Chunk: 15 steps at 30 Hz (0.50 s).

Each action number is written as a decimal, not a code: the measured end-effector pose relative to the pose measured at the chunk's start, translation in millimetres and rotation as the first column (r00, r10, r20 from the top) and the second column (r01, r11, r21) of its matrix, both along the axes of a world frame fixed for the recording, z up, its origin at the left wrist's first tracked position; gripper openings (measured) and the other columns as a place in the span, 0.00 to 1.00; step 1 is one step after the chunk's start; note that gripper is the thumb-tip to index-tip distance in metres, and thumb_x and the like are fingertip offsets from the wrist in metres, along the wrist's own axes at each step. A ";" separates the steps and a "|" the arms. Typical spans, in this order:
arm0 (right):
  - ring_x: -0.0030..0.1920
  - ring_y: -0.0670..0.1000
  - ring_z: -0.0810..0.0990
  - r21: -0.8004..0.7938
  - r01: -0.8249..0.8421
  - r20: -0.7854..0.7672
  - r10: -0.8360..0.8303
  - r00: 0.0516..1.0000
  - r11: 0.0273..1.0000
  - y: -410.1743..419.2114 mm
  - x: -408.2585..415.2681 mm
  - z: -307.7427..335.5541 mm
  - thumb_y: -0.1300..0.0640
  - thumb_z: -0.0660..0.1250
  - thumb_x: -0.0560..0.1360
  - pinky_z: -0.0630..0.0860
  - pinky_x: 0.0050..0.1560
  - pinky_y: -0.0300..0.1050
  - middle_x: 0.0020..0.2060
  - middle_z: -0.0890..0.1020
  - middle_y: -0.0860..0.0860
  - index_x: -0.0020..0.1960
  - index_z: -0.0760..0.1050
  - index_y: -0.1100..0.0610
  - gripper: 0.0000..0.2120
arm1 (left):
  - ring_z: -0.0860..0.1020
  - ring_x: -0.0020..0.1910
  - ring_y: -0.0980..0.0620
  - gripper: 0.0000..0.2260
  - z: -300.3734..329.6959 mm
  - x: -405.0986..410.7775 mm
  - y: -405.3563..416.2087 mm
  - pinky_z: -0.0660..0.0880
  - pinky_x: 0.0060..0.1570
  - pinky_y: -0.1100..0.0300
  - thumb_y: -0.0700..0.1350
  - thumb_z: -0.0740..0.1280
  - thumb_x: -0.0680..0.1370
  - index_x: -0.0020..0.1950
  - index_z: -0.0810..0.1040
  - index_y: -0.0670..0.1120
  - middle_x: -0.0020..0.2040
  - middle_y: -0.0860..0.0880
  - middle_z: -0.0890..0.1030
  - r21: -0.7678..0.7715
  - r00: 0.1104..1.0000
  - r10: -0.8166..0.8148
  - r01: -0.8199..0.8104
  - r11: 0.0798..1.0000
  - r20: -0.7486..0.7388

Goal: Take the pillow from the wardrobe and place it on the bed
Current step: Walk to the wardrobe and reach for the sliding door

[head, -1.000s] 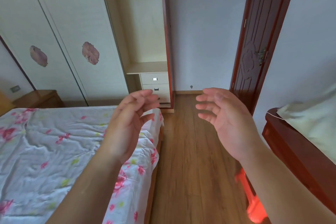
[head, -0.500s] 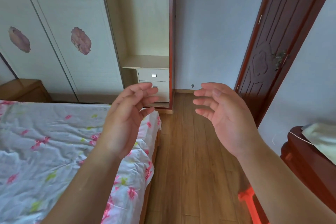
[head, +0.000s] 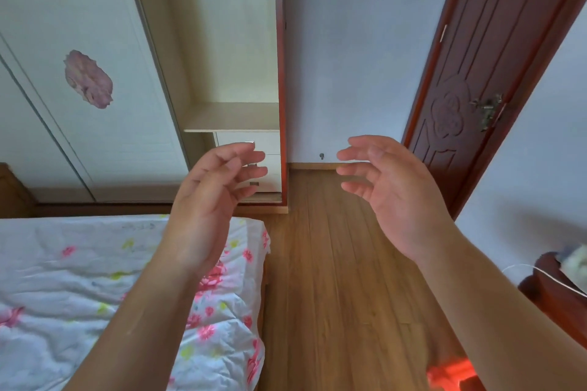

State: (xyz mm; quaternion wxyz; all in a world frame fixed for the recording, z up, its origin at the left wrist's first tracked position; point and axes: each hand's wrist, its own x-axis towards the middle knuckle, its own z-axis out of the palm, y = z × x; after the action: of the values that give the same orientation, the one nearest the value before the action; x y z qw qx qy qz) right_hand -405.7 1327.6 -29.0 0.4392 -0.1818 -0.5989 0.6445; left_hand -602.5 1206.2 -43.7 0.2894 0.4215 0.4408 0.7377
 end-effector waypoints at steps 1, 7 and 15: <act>0.51 0.55 0.81 -0.007 0.000 -0.009 0.000 1.000 1.000 9.7 -3.9 0.4 0.53 0.64 0.74 0.76 0.49 0.49 0.48 0.84 0.53 0.54 0.79 0.55 0.12 | 0.80 0.52 0.49 0.13 -0.3 -5.3 9.2 0.73 0.50 0.56 0.51 0.65 0.72 0.54 0.81 0.51 0.54 0.48 0.83 -0.001 1.000 -0.006 0.006 1.000 0.005; 0.50 0.55 0.81 -0.010 -0.017 -0.046 0.017 0.999 1.000 75.4 -24.9 -4.1 0.53 0.64 0.74 0.76 0.49 0.50 0.48 0.84 0.54 0.54 0.79 0.55 0.12 | 0.80 0.53 0.48 0.12 0.5 -30.9 73.2 0.72 0.50 0.54 0.47 0.62 0.76 0.56 0.80 0.49 0.55 0.46 0.83 -0.016 1.000 0.024 -0.024 1.000 0.012; 0.47 0.53 0.82 -0.069 -0.074 -0.104 0.067 0.992 0.995 205.8 -51.1 -8.4 0.53 0.63 0.72 0.76 0.48 0.48 0.44 0.84 0.51 0.53 0.79 0.55 0.13 | 0.81 0.52 0.48 0.10 0.0 -46.3 183.4 0.73 0.52 0.52 0.48 0.64 0.75 0.54 0.82 0.50 0.53 0.48 0.83 -0.026 0.990 0.140 -0.139 0.990 0.014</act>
State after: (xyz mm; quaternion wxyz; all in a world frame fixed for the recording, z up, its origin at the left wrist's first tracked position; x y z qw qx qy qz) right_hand -456.8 1533.4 -37.4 0.4393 -0.1432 -0.5580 0.6893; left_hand -648.8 1389.6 -43.6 0.2456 0.3804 0.4761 0.7539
